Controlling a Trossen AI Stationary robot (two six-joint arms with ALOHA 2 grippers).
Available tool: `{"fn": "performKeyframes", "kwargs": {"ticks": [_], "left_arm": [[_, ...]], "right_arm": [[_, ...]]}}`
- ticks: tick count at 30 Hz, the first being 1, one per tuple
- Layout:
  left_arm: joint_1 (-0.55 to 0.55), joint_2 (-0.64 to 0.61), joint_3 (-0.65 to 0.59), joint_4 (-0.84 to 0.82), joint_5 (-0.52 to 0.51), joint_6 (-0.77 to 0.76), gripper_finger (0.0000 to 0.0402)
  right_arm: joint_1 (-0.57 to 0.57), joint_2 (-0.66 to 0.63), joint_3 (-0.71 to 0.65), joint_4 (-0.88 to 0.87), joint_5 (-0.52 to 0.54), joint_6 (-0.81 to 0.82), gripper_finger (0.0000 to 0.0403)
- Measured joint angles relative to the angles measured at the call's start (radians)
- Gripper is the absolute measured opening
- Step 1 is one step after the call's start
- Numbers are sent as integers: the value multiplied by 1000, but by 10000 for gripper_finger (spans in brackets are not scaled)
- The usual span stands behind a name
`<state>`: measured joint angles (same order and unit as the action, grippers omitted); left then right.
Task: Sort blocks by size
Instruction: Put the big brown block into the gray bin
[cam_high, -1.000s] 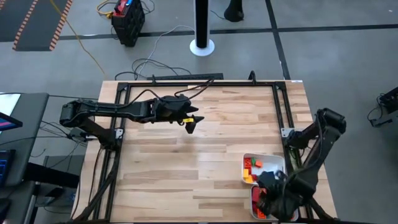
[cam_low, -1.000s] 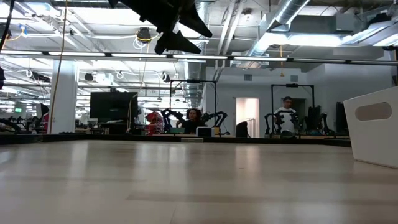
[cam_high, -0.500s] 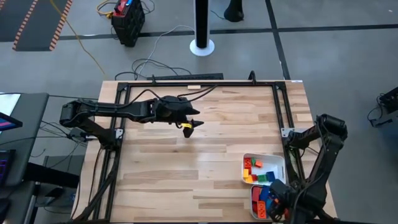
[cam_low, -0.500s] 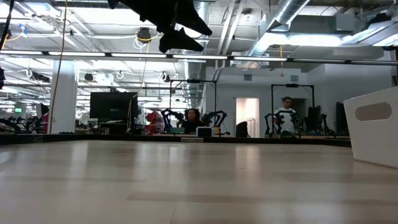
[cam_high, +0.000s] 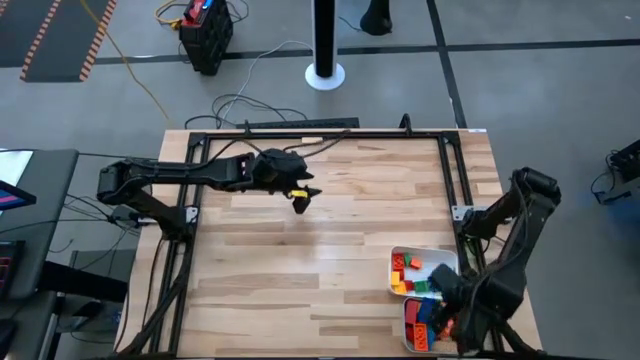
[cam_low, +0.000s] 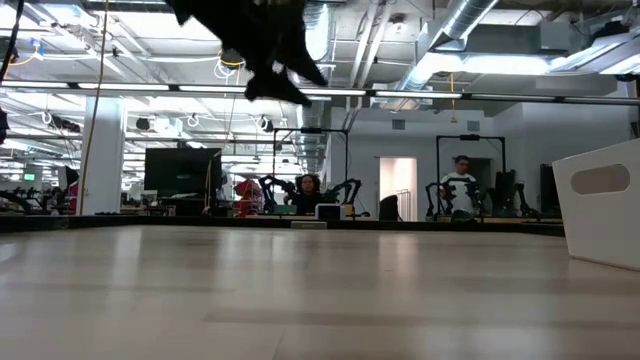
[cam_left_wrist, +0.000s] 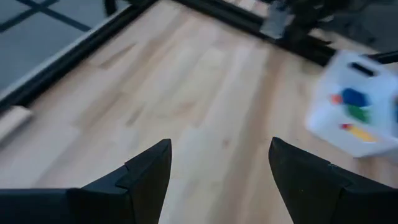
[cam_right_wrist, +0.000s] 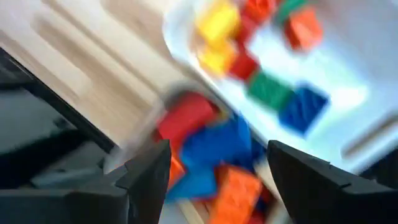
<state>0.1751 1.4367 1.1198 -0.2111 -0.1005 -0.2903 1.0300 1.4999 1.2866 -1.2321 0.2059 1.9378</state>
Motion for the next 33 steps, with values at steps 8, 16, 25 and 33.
{"fn": "performKeyframes", "kwargs": {"ticks": [8,16,25,33], "left_arm": [[214,130,0,-64,145,187,248],[391,248,0,-56,162,240,245],[497,375,85,5,178,354,244],[538,587,352,-93,182,395,244]], "right_arm": [[-288,-90,1,72,194,-296,291],[-632,-74,1,302,307,-590,291],[-835,-39,1,584,349,-743,291],[-837,13,0,754,371,-732,291]]}}
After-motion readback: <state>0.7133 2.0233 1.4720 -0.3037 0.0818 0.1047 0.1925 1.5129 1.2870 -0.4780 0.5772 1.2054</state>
